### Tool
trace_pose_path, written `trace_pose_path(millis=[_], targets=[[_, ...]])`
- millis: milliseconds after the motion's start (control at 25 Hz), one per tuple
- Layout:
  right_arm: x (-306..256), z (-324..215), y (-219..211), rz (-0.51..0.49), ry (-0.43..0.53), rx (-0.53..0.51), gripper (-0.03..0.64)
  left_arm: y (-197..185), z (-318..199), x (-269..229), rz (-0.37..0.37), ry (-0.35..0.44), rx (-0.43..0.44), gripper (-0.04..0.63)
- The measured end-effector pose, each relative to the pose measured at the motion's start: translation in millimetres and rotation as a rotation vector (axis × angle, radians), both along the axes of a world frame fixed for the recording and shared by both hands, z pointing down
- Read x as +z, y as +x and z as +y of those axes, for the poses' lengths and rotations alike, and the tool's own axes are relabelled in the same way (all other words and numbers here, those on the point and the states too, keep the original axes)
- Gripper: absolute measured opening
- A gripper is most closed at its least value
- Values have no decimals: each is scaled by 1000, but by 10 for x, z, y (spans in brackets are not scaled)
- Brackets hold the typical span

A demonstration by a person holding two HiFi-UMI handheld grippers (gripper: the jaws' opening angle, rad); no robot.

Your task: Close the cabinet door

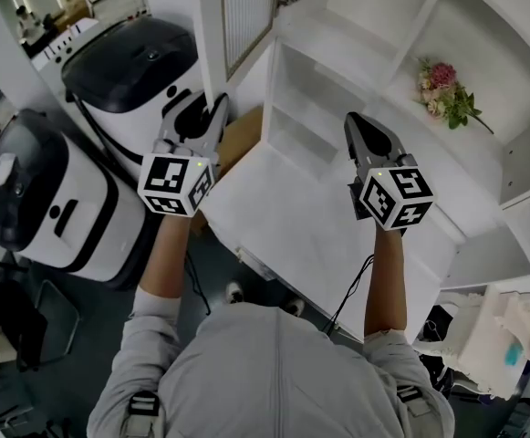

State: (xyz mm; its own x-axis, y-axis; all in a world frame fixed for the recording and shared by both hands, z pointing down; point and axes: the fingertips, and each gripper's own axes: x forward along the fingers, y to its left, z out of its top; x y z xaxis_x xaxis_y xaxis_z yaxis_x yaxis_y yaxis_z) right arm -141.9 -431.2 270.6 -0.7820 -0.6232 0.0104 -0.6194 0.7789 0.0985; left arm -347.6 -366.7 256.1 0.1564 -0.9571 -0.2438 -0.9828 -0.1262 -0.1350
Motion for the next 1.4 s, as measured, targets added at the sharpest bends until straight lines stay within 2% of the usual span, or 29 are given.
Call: trace_pose_path(millis=[440, 640, 800, 880, 1080, 1400], targets=[[-17, 73, 588, 24, 26, 41, 2, 769, -148, -6, -103, -32, 60, 175], [-61, 93, 846, 24, 35, 76, 2, 1256, -383, -27, -170, -52, 149, 247], [-72, 37, 1067, 18, 24, 126, 2, 1653, -654, -77, -164, -60, 258, 261], [-72, 22, 1178, 19, 24, 149, 2, 1794, -788, -94, -164, -60, 265, 267], [-29, -53, 1497, 24, 14, 233, 2, 1914, -955, -130, -96, -46, 287, 255], [-31, -150, 1846, 4, 2, 325, 2, 2107, -1249, -145, -93, -55, 323, 247]])
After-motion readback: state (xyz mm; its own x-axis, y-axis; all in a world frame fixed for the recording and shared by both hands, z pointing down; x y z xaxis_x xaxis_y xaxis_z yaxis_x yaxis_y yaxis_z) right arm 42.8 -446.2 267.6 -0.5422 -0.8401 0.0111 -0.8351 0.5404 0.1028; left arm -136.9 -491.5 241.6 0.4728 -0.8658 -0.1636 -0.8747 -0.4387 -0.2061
